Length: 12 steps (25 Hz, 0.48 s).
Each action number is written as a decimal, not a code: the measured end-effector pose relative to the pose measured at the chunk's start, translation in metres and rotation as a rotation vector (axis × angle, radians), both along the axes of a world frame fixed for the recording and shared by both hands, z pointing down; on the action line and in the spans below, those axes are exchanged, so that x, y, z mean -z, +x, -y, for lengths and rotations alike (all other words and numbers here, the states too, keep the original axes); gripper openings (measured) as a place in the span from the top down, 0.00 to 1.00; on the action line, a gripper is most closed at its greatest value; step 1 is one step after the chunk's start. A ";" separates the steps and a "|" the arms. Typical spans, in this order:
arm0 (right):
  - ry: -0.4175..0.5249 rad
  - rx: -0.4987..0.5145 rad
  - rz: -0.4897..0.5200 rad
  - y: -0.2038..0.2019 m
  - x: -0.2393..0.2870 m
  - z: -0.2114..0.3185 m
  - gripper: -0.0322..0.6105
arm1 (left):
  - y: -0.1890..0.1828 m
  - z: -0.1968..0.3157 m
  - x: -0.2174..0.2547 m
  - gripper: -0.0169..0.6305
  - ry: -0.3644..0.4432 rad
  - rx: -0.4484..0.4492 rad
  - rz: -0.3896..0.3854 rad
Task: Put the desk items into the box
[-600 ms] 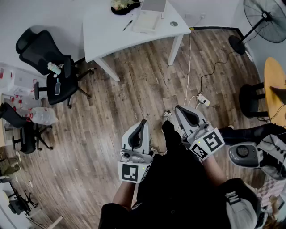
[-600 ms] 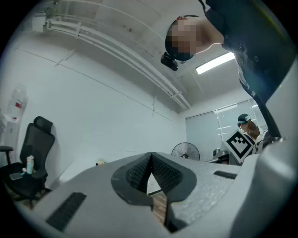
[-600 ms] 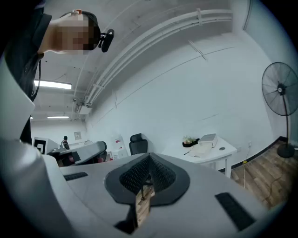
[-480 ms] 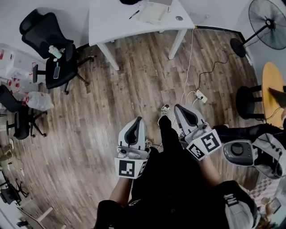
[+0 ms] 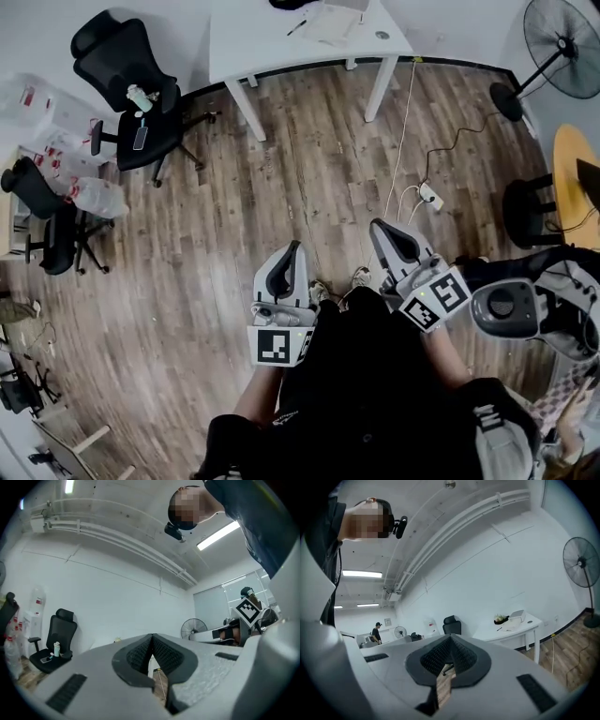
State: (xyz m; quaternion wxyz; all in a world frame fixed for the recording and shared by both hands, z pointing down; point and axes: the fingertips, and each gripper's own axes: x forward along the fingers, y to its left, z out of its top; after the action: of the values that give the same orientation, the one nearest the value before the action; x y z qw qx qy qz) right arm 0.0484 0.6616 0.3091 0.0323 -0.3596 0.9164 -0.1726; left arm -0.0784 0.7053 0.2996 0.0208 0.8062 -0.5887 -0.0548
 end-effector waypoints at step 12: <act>0.111 -0.020 -0.031 0.080 0.020 -0.001 0.95 | 0.079 0.024 0.022 0.96 0.015 0.018 -0.050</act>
State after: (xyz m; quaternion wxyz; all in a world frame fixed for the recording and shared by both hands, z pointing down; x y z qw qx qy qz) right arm 0.1289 0.6627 0.2895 0.0397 -0.3691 0.9213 -0.1156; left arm 0.0004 0.6813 0.2780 0.0290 0.7995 -0.5947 -0.0797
